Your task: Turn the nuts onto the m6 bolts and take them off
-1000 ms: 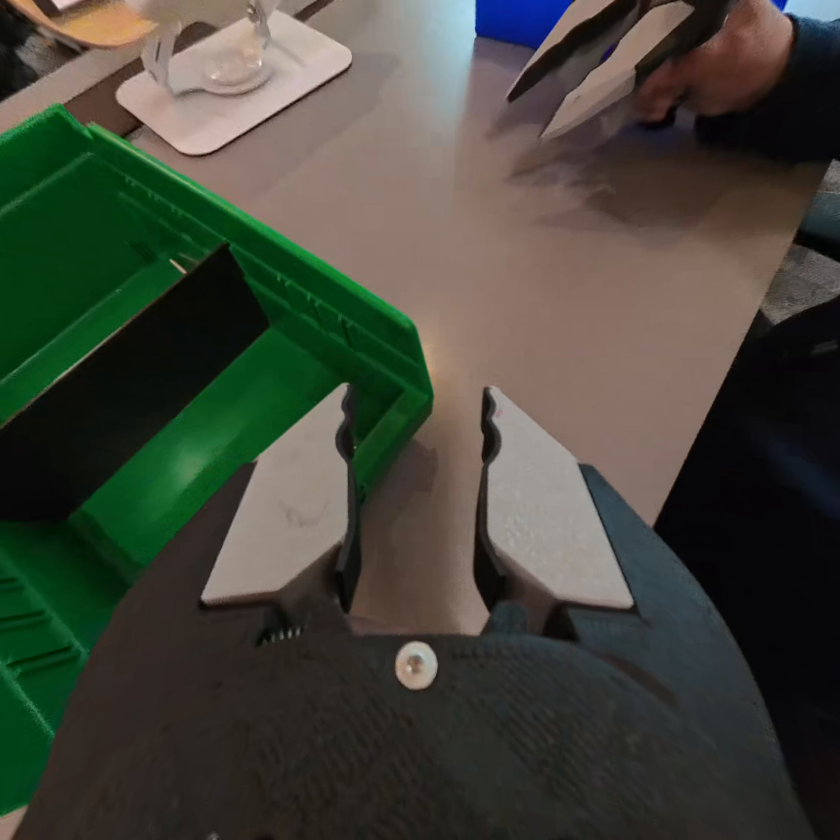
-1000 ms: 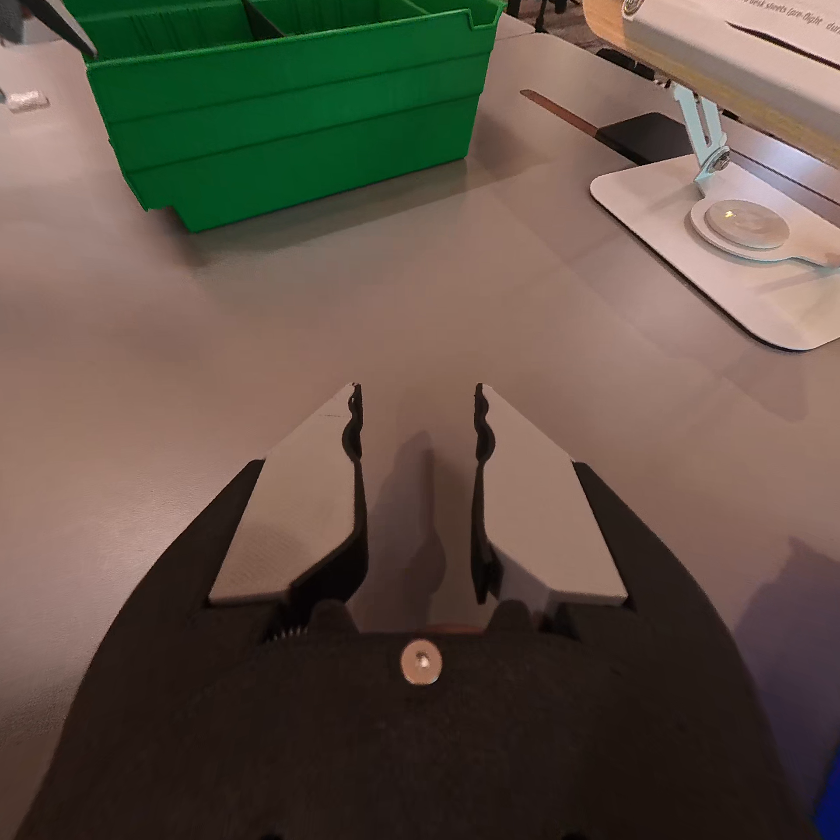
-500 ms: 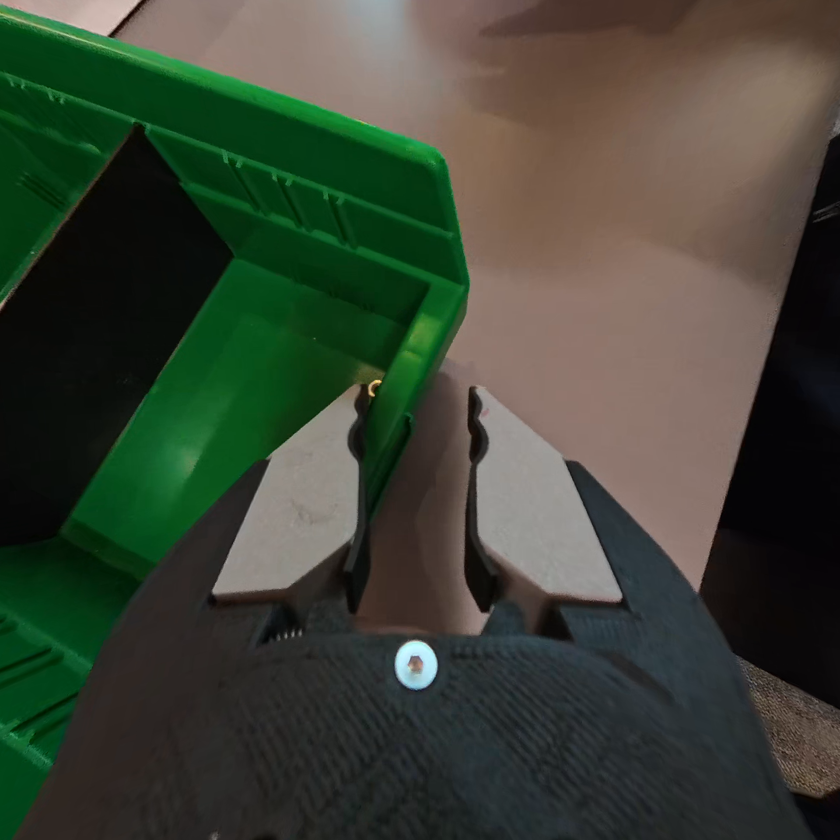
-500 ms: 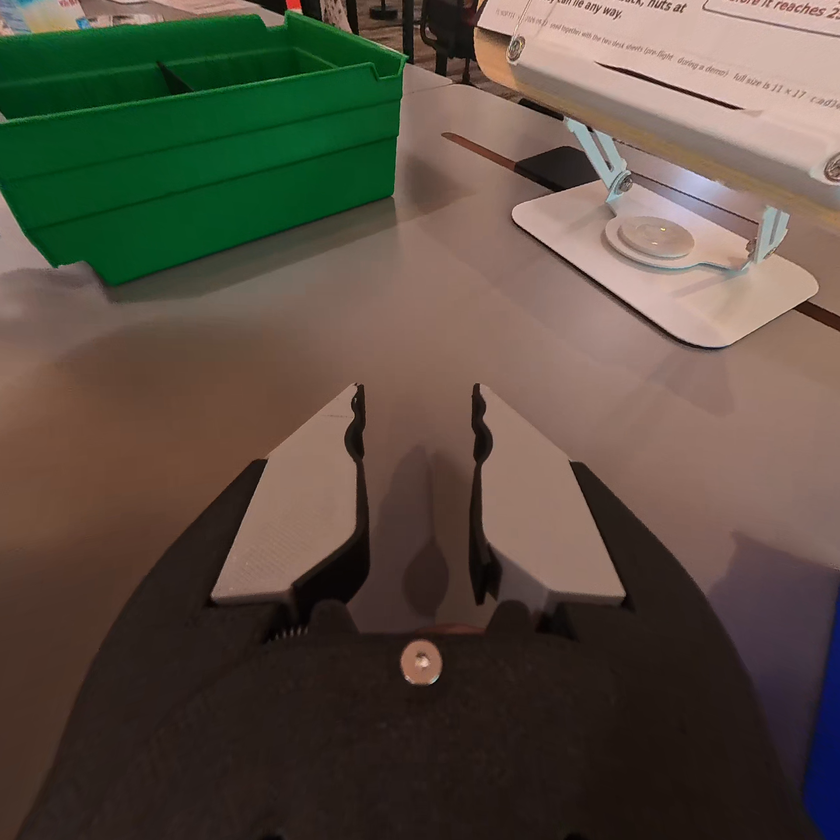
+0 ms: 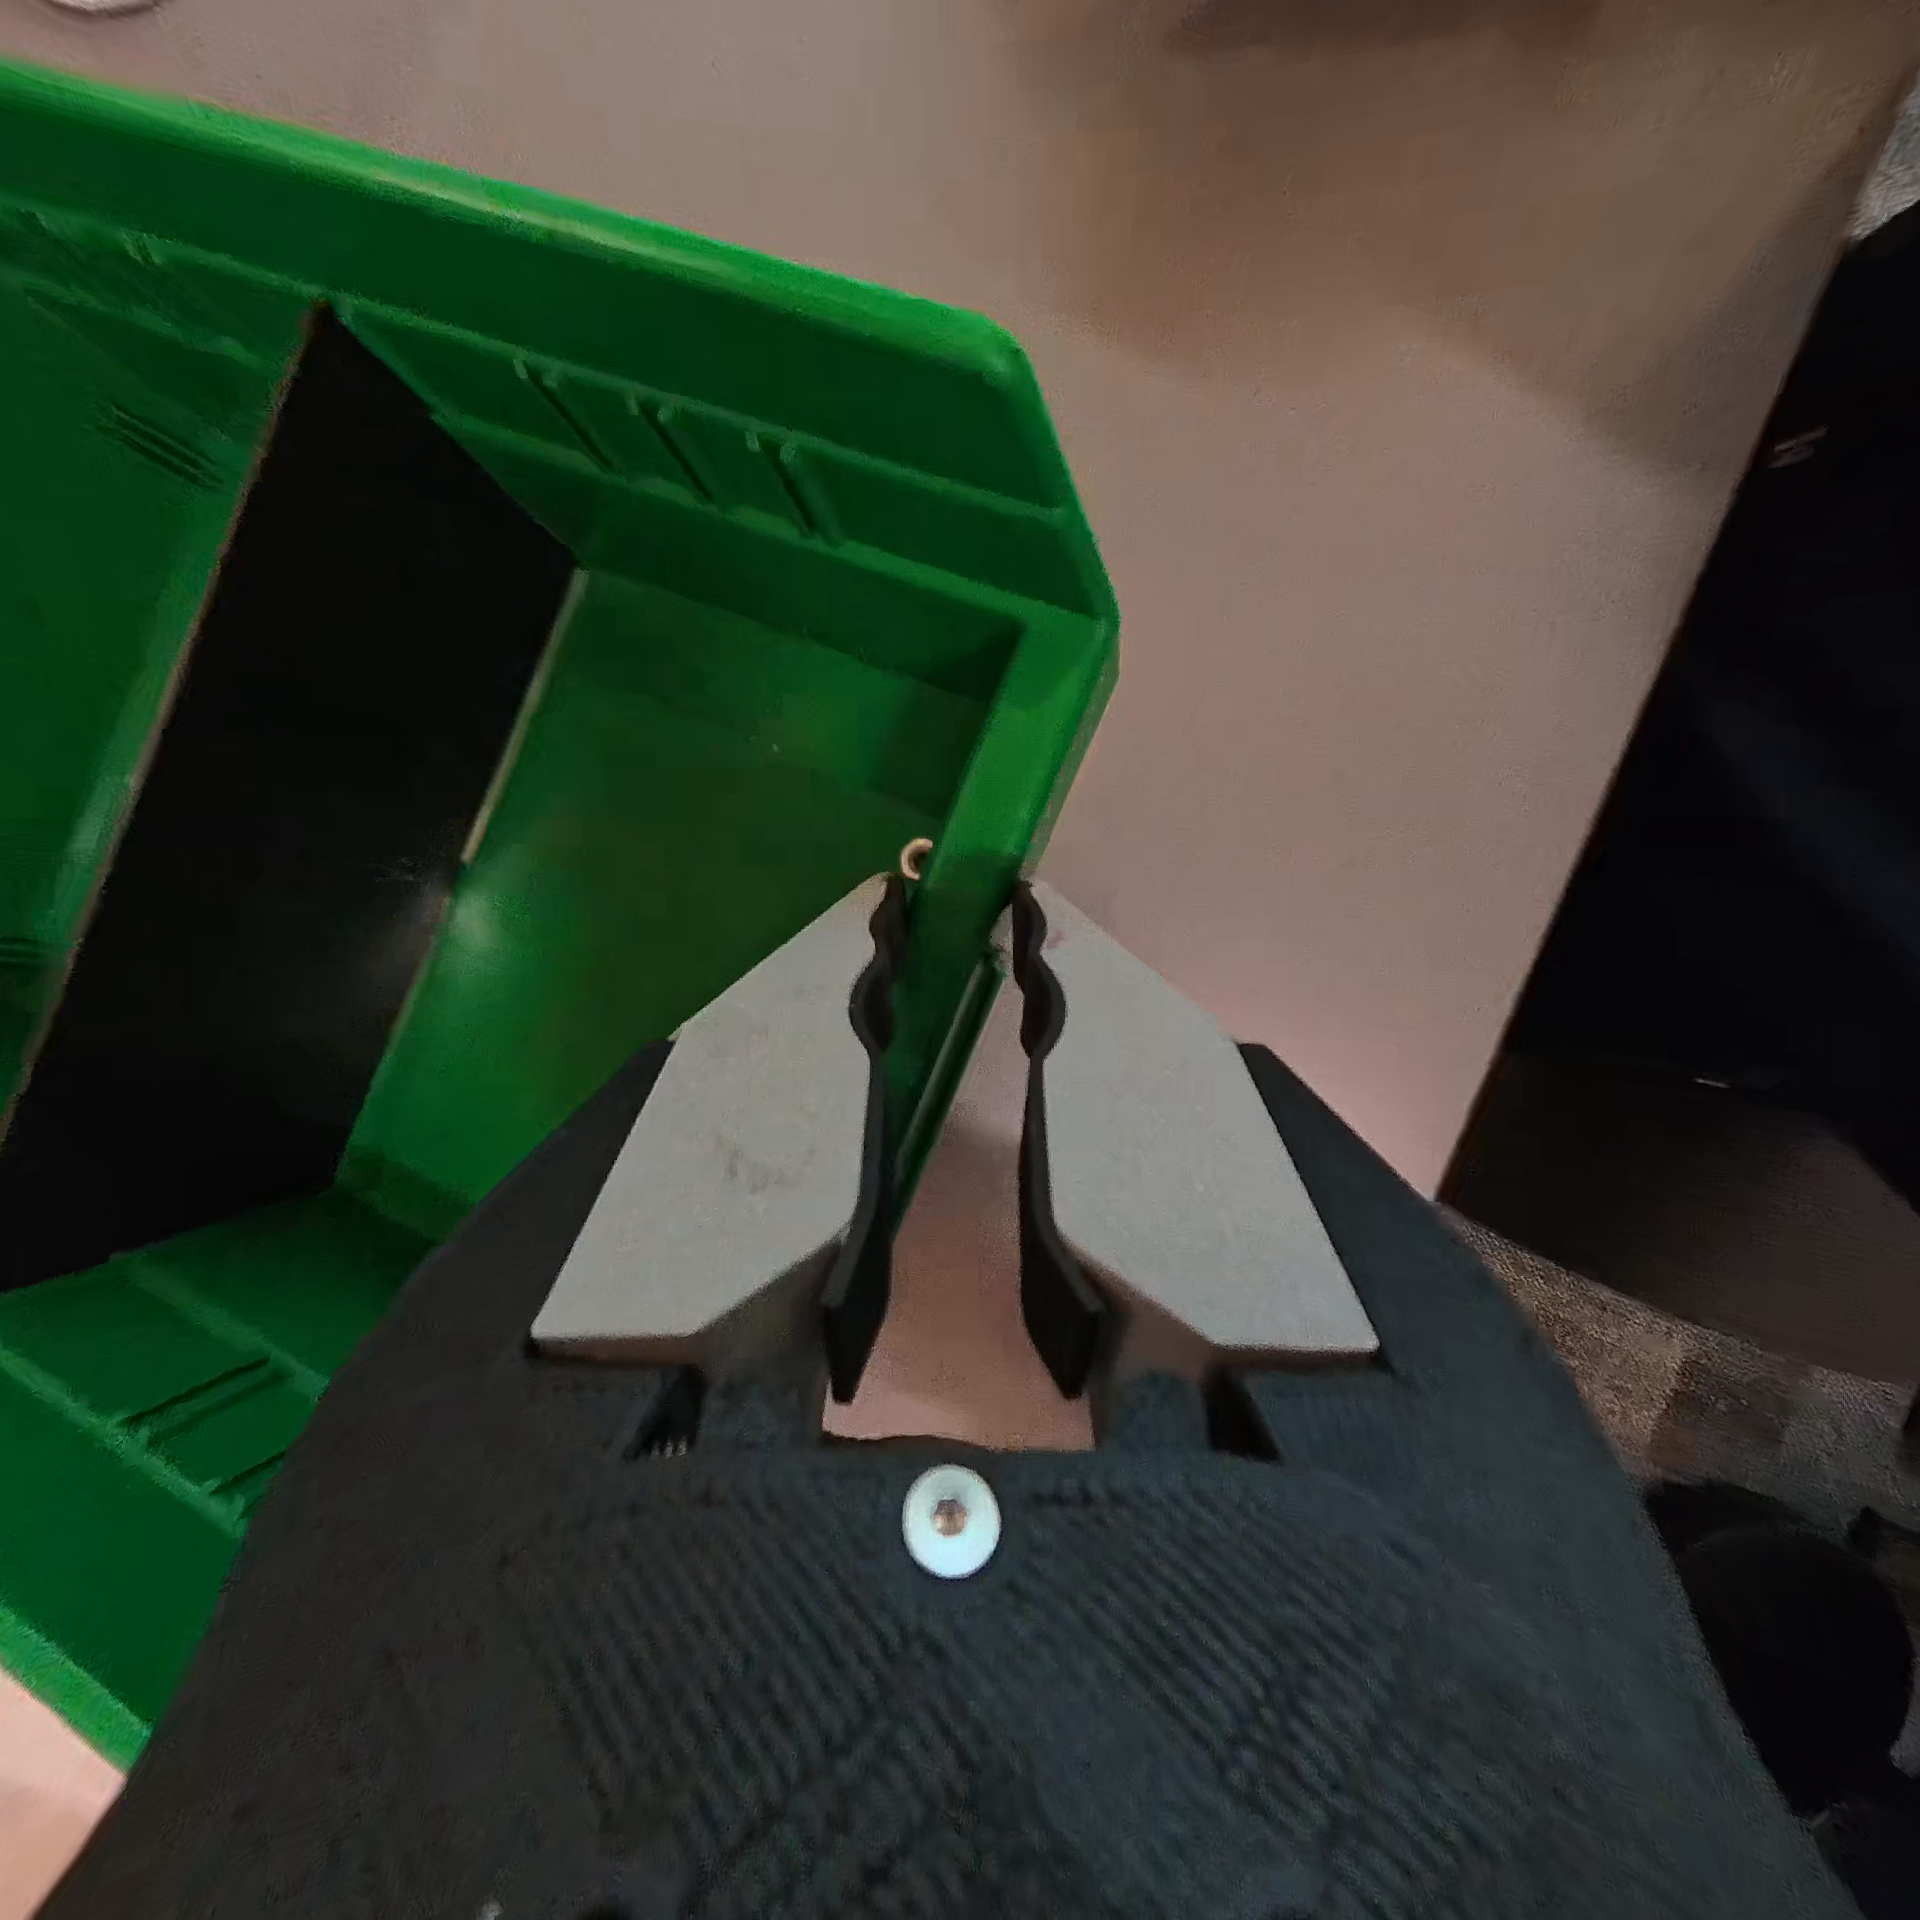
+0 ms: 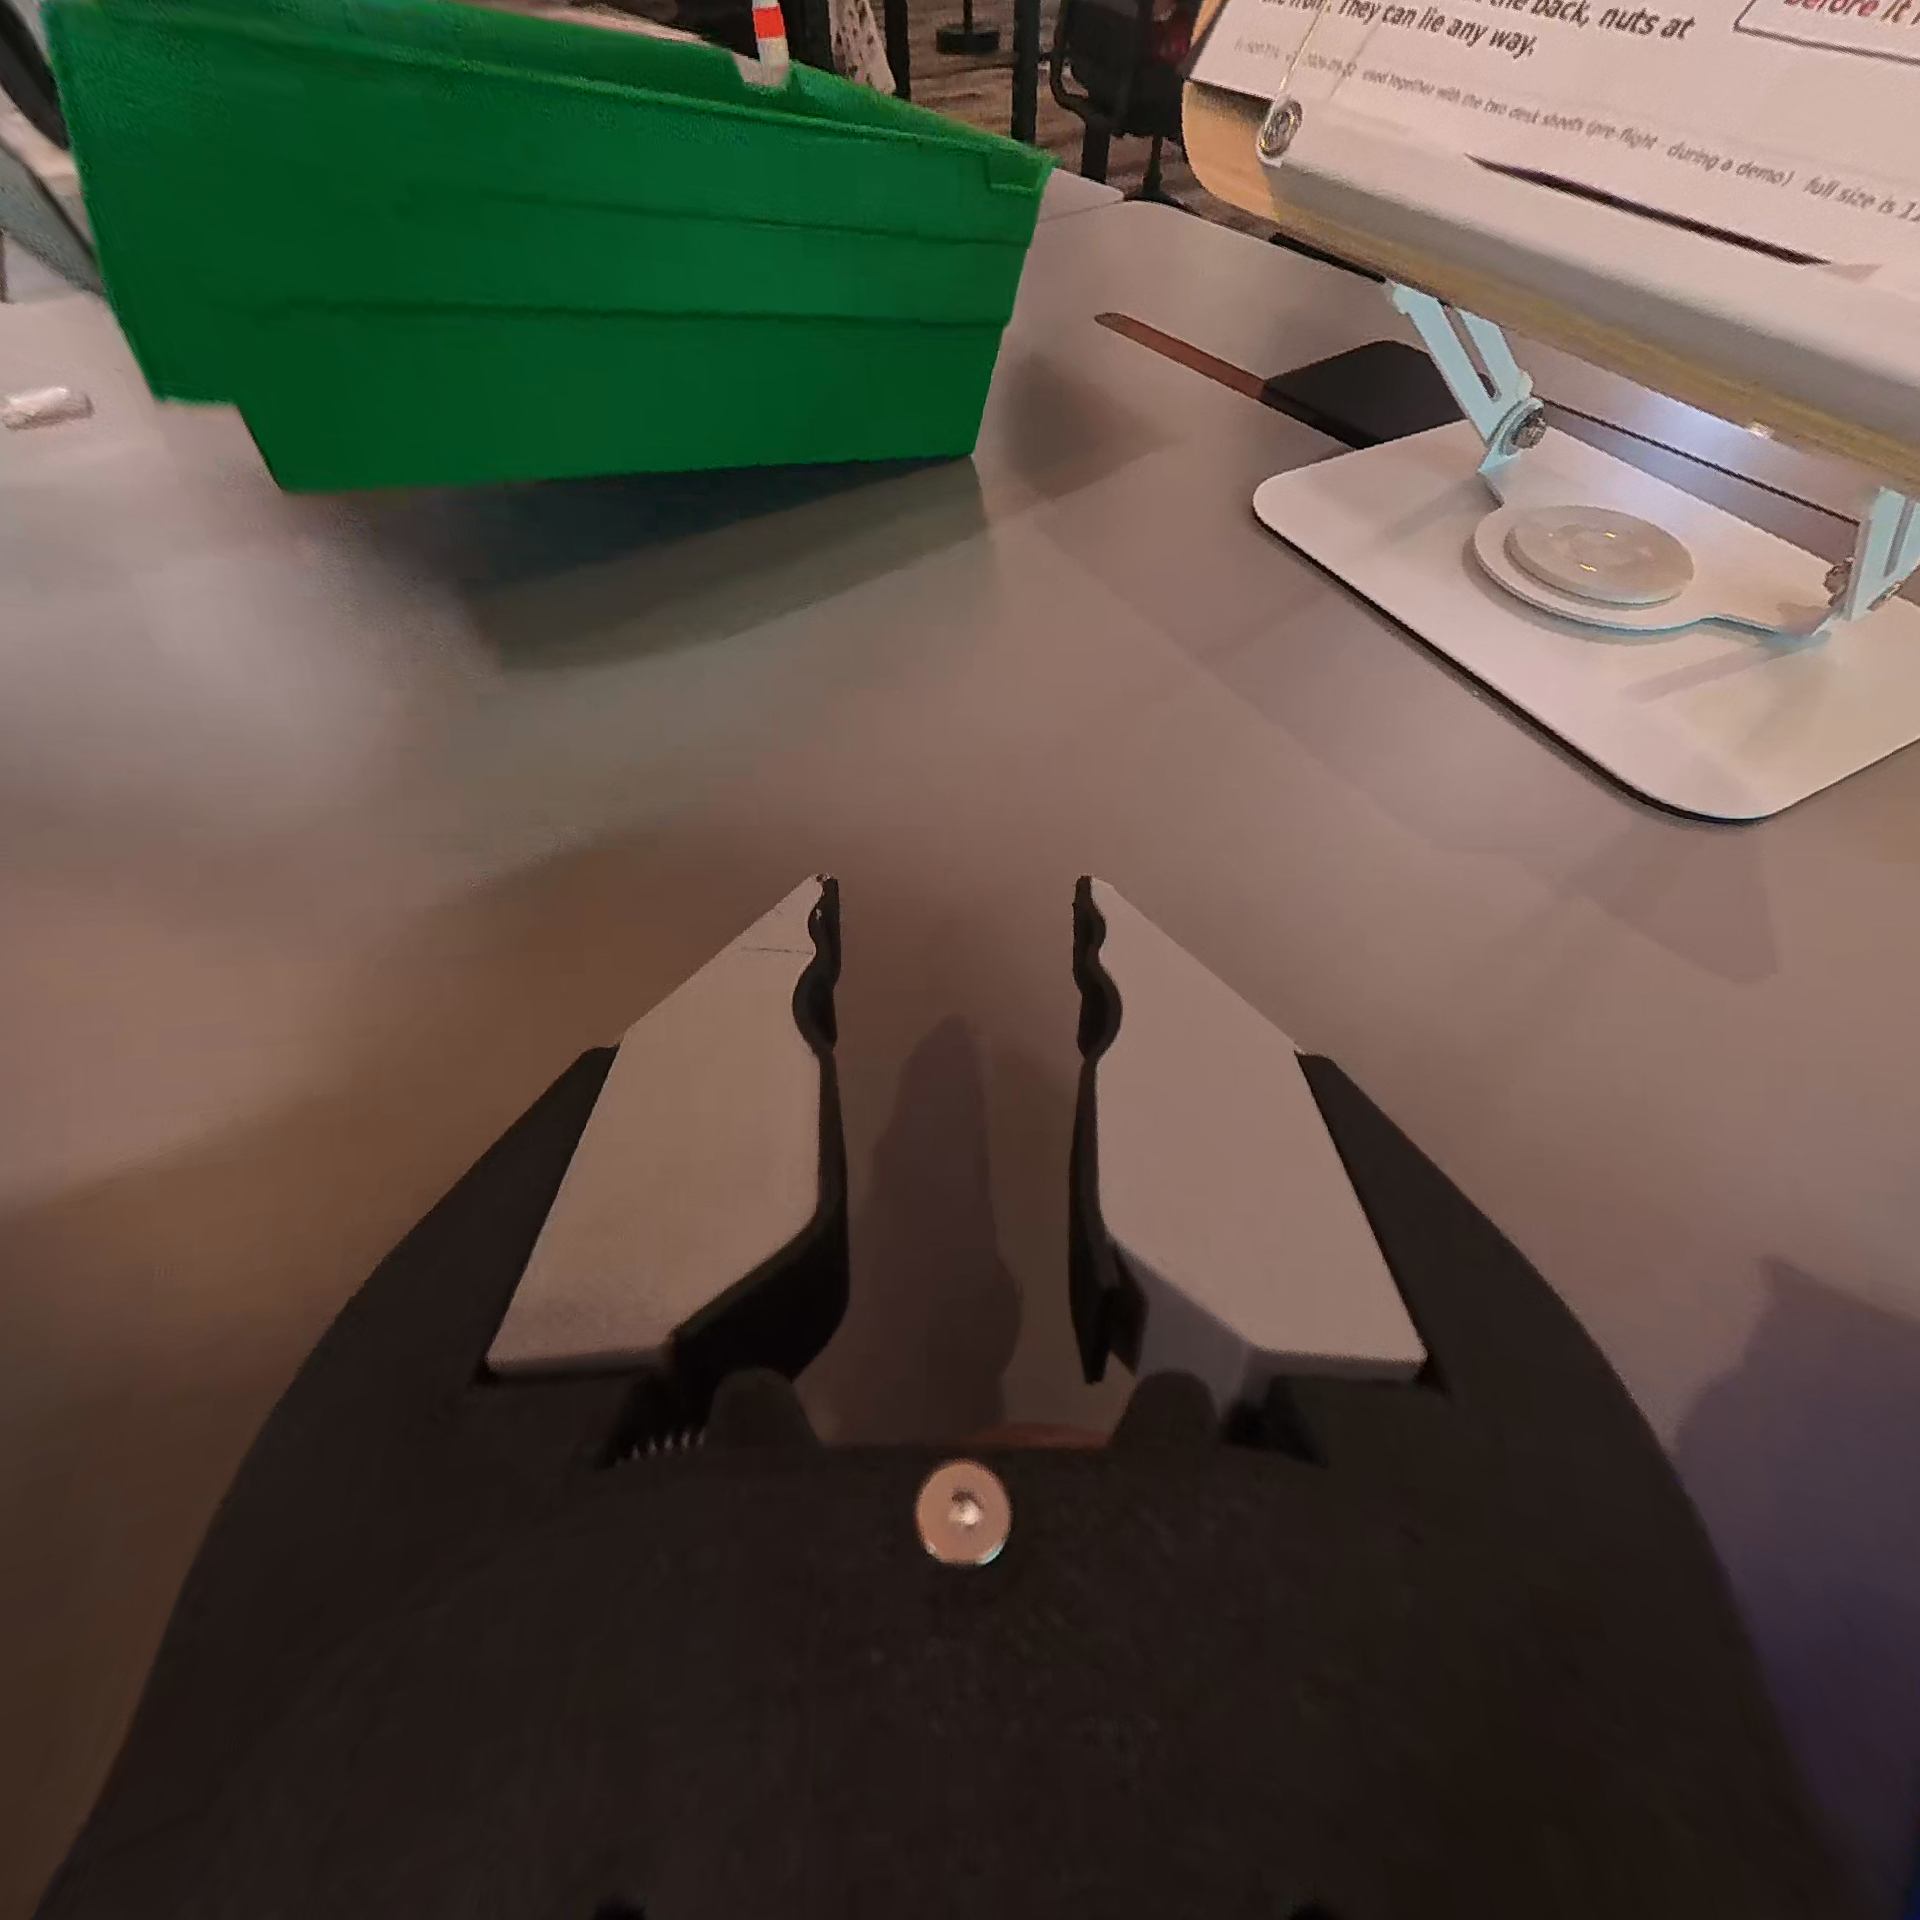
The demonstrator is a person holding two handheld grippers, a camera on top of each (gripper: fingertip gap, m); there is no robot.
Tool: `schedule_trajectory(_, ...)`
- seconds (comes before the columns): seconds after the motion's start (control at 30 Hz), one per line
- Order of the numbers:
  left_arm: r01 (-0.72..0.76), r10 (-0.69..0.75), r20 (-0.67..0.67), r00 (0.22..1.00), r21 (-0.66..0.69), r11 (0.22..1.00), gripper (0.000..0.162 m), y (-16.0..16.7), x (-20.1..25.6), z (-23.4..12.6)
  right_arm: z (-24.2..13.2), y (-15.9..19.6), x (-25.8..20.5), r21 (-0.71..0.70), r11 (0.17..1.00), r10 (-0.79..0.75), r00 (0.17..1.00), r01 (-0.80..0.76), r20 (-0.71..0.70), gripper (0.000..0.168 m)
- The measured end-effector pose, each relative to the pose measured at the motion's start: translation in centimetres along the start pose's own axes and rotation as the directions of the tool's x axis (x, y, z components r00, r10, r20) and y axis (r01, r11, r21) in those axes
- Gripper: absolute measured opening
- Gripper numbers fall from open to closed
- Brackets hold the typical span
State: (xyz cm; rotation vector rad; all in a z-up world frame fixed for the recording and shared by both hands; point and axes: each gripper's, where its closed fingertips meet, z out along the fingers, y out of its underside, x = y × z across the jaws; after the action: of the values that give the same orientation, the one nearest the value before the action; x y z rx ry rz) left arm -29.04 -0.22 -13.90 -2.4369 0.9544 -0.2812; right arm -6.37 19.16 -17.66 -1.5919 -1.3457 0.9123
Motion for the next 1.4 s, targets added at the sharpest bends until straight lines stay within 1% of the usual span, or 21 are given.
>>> schedule_trajectory(0.03,-0.001,0.001,-0.008,1.0,0.023,1.0,0.019,-0.9,-0.3,-1.4,-0.2,-0.1,-0.2,0.004,1.0,-0.002,1.0,0.002,0.004,0.042)
schedule_trajectory(0.1,0.043,-0.038,-0.045,0.998,0.099,0.994,0.02,-2.7,-0.7,-3.4,-0.5,-0.3,-0.7,0.008,1.0,-0.007,1.0,0.007,0.015,0.042)
schedule_trajectory(0.13,0.06,-0.053,-0.059,0.997,0.109,0.992,0.019,-2.8,-0.7,-3.5,-0.6,-0.3,-0.9,0.007,1.0,-0.014,1.0,0.014,0.016,0.042)
schedule_trajectory(0.17,0.067,-0.061,-0.063,0.996,0.091,0.994,0.019,-2.4,-0.6,-3.1,-0.7,-0.4,-1.1,0.007,1.0,-0.025,1.0,0.025,0.013,0.042)
schedule_trajectory(0.23,0.084,-0.082,-0.059,0.995,0.038,0.996,0.018,-0.8,0.1,-0.8,-0.9,-0.4,-1.3,0.007,0.999,-0.043,0.999,0.043,0.009,0.042)
schedule_trajectory(0.27,0.111,-0.11,-0.07,0.992,0.016,0.994,0.017,0.1,0.7,1.1,-1.0,-0.6,-1.5,0.011,0.999,-0.049,0.999,0.049,0.009,0.042)
schedule_trajectory(0.3,0.133,-0.135,-0.076,0.988,-0.036,0.991,0.017,1.6,1.5,3.3,-1.1,-0.7,-1.7,0.017,0.999,-0.052,0.999,0.052,0.012,0.042)
schedule_trajectory(0.33,0.123,-0.129,-0.06,0.99,-0.096,0.988,0.02,3.2,2.1,5.2,-1.1,-0.9,-1.8,0.022,0.998,-0.056,0.998,0.055,0.016,0.042)
schedule_trajectory(0.37,0.139,-0.141,-0.063,0.988,-0.026,0.99,0.017,2.2,2.4,5.1,-1.2,-1.0,-1.9,0.026,0.998,-0.06,0.998,0.06,0.015,0.042)
schedule_trajectory(0.47,0.104,-0.105,-0.045,0.993,-0.028,0.994,0.017,1.5,2.3,3.0,-1.2,-1.3,-2.1,0.036,0.997,-0.066,0.998,0.066,0.012,0.042)
schedule_trajectory(0.57,0.105,-0.104,-0.044,0.994,0.007,0.994,0.017,-0.2,1.3,0.2,-1.2,-1.3,-2.1,0.034,0.998,-0.062,0.998,0.061,0.015,0.042)
schedule_trajectory(0.67,0.077,-0.077,-0.038,0.996,-0.001,0.997,0.017,-0.8,0.9,-0.5,-1.2,-1.3,-2.2,0.037,0.997,-0.063,0.998,0.062,0.014,0.041)
schedule_trajectory(0.73,0.071,-0.073,-0.062,0.995,-0.028,0.997,0.017,0.0,1.6,1.1,-1.3,-1.4,-2.1,0.038,0.997,-0.063,0.998,0.063,0.013,0.041)
schedule_trajectory(0.83,0.063,-0.071,-0.079,0.994,-0.095,0.993,0.017,2.6,2.7,4.9,-1.4,-1.4,-2.1,0.038,0.997,-0.063,0.998,0.063,0.012,0.041)
schedule_trajectory(0.9,0.128,-0.129,-0.115,0.985,-0.019,0.992,0.018,2.2,3.2,5.6,-1.3,-1.2,-2.2,0.032,0.998,-0.058,0.998,0.057,0.019,0.041)
schedule_trajectory(0.93,0.121,-0.121,-0.105,0.987,-0.013,0.993,0.017,2.3,3.2,5.5,-1.2,-1.2,-2.2,0.03,0.998,-0.057,0.998,0.056,0.02,0.041)
schedule_trajectory(1.0,0.088,-0.091,-0.07,0.993,-0.048,0.995,0.017,2.7,3.0,5.1,-1.2,-1.1,-2.2,0.026,0.998,-0.057,0.998,0.056,0.022,0.041)
schedule_trajectory(1.1,0.075,-0.081,-0.088,0.993,-0.074,0.994,0.017,2.6,2.9,4.2,-1.1,-1.0,-2.4,0.021,0.998,-0.058,0.998,0.057,0.029,0.042)
schedule_trajectory(1.17,0.054,-0.064,-0.125,0.99,-0.077,0.996,0.017,1.9,2.7,2.7,-1.0,-1.0,-2.5,0.017,0.998,-0.066,0.997,0.065,0.027,0.041)
schedule_trajectory(1.3,0.057,-0.066,-0.185,0.981,-0.053,0.997,0.017,-0.6,1.0,-1.7,-0.9,-0.9,-2.6,0.011,0.998,-0.069,0.997,0.069,0.027,0.041)
schedule_trajectory(1.4,0.068,-0.08,-0.195,0.977,-0.068,0.995,0.017,-1.3,0.0,-3.1,-1.2,-1.1,-2.5,0.02,0.997,-0.075,0.997,0.074,0.02,0.041)
